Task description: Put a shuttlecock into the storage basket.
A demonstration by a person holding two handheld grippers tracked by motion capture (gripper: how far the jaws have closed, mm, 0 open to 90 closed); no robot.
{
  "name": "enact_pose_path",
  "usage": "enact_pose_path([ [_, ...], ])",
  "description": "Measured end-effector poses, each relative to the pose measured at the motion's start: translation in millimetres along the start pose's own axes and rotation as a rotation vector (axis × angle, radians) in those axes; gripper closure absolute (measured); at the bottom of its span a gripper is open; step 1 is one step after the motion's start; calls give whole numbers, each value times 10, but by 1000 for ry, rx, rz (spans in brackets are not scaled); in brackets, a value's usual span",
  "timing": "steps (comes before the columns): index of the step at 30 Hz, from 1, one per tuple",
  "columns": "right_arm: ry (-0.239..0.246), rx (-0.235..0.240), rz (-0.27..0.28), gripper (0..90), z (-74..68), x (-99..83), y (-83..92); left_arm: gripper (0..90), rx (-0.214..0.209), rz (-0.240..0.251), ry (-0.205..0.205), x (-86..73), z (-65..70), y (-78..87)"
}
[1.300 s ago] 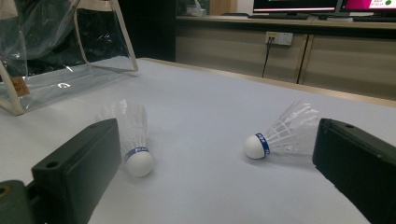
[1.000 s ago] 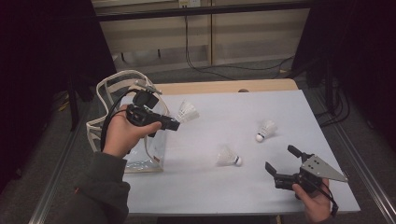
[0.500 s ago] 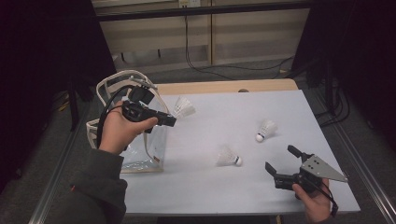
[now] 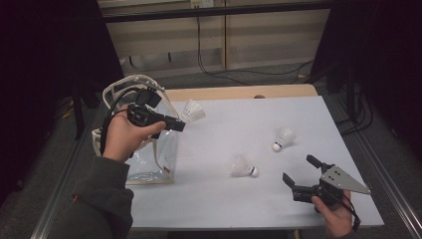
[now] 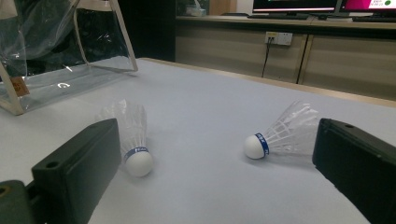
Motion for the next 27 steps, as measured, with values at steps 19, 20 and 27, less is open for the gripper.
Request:
enact_pose_path([
  [19,0,-2,3,11,5,7,5,652,27,12,33,53,-96,51],
  [20,0,-2,3,11,5,7,5,652,27,12,33,56,-103,56],
  [27,1,-2,4,11,4,9,5,652,40,14,42,66,-160,87],
])
Point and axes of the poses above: each handheld gripper's, and its own axes: y roughly backward along the jaws, x roughly out of its top, z roughly to its right, the point moved 9 cm from there along -y, roughly forward along the jaws, and after that the axes turned 12 degrees about x, right-handed, at the moved point
